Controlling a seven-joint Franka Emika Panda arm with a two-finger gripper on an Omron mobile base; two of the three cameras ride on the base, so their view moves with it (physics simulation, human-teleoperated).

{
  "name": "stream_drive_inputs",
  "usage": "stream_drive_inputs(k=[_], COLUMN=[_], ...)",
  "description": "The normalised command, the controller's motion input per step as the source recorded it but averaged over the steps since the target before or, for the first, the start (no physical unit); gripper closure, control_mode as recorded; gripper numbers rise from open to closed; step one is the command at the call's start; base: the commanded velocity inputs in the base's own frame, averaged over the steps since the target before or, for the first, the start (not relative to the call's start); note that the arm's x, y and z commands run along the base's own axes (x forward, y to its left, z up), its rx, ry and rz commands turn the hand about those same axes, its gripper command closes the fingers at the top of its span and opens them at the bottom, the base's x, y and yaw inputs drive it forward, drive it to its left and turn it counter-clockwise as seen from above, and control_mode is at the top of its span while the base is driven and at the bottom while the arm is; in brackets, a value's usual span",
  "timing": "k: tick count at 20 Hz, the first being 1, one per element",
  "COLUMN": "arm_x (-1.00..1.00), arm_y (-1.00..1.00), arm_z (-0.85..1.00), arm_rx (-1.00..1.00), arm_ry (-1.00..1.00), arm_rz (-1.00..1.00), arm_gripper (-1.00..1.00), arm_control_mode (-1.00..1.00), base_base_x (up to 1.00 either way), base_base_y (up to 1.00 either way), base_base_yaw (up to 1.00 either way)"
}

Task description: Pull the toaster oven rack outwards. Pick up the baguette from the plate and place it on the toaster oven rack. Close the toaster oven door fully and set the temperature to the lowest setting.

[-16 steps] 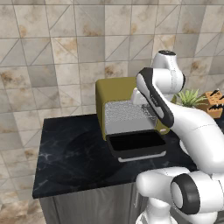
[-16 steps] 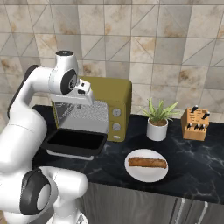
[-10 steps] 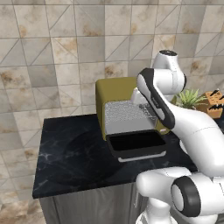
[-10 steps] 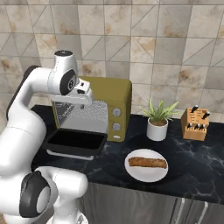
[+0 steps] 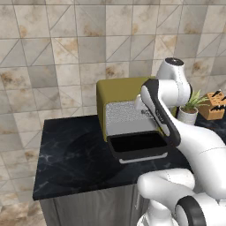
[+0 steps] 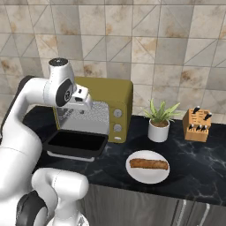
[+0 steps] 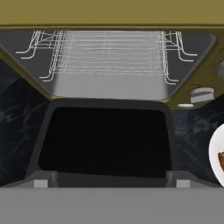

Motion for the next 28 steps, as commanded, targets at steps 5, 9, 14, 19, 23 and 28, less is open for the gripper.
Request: stream_drive_inputs(k=[5,9,14,19,23,28], arm_x=[-0.25,-0.19,-0.03,0.0,0.0,0.0], arm_y=[0.01,0.01,0.06,0.0,0.01,0.1], arm_z=[-0.17,-0.13,-0.01,0.0,0.0,0.0], arm_rx=[-0.06,-0.05,-0.02,0.0,0.0,0.0], arm_ry=[-0.01,-0.05,-0.12,-0.24,-0.16,-0.03], arm_rz=[0.0,0.0,-0.01,-0.01,-0.03,-0.08], arm_gripper=[-1.0,-1.0,-1.0,-1.0,-1.0,-1.0], arm_control_mode=[-1.0,-1.0,-1.0,-1.0,-1.0,-1.0], base_base_x=[0.0,0.0,0.0,0.0,0.0,0.0], base_base_y=[0.0,0.0,0.0,0.0,0.0,0.0], base_base_yaw=[0.0,0.0,0.0,0.0,0.0,0.0])
